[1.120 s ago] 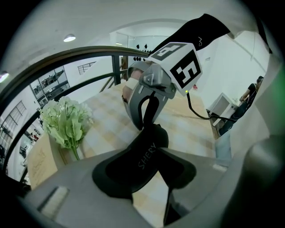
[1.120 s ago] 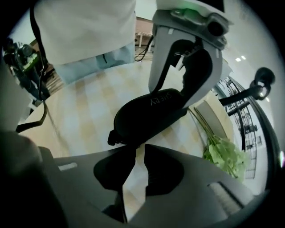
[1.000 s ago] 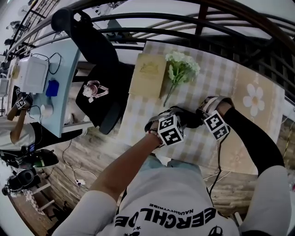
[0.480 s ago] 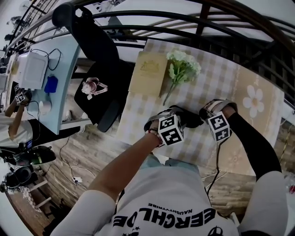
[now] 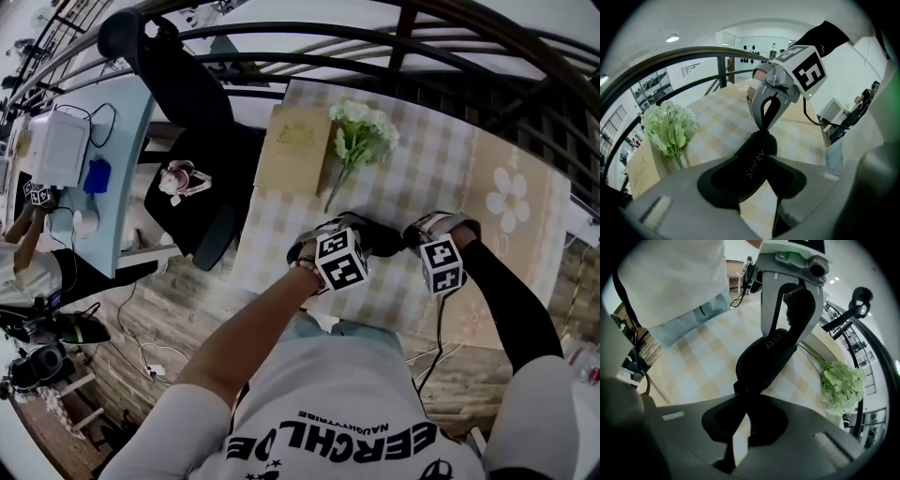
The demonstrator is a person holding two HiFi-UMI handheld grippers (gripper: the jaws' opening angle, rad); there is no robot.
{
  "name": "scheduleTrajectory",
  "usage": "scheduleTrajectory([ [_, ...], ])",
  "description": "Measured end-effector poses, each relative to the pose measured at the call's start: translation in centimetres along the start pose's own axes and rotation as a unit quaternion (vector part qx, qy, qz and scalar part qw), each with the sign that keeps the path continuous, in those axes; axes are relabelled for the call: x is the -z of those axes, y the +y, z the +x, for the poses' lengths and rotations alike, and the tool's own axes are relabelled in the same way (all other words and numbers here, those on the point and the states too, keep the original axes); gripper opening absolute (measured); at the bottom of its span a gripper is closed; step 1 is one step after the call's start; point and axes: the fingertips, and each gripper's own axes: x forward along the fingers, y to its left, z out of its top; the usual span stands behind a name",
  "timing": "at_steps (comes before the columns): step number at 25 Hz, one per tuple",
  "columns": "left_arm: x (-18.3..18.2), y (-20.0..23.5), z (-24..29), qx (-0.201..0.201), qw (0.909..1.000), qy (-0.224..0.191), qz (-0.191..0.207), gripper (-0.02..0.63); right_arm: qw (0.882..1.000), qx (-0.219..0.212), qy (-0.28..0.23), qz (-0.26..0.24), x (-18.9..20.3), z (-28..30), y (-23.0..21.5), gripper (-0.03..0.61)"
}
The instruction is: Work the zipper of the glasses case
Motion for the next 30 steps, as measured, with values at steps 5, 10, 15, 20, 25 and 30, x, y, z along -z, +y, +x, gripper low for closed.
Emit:
scheduleTrajectory([
  [5,0.0,-0.1,0.0,0.005,1.0,-0.001,0.001,0.17,0.998,0.015,-0.002,0.055,-0.1,-0.1,0.2,0.031],
  [10,0.1,0.0,0.2,0.009,1.0,0.002,0.003,0.17,0.995,0.02,-0.003,0.096,-0.3,-0.3,0.6,0.031],
  [15,0.1,-0.1,0.2,0.014,0.9999,0.005,0.006,0.17,0.992,0.028,0.009,0.123,-0.6,-0.4,1.0,0.031],
  [20,0.1,0.0,0.3,0.014,0.9999,0.005,0.005,0.17,0.988,0.031,0.033,0.148,-0.9,-0.9,1.7,0.031],
  [25,-0.1,-0.1,0.0,0.022,0.9997,-0.003,0.004,0.17,0.973,0.027,0.01,0.228,-1.5,-1.0,3.3,0.029],
  [30,0.1,0.1,0.1,0.022,0.9997,-0.004,0.004,0.17,0.924,0.095,-0.027,0.368,-0.1,-1.4,1.3,0.038],
])
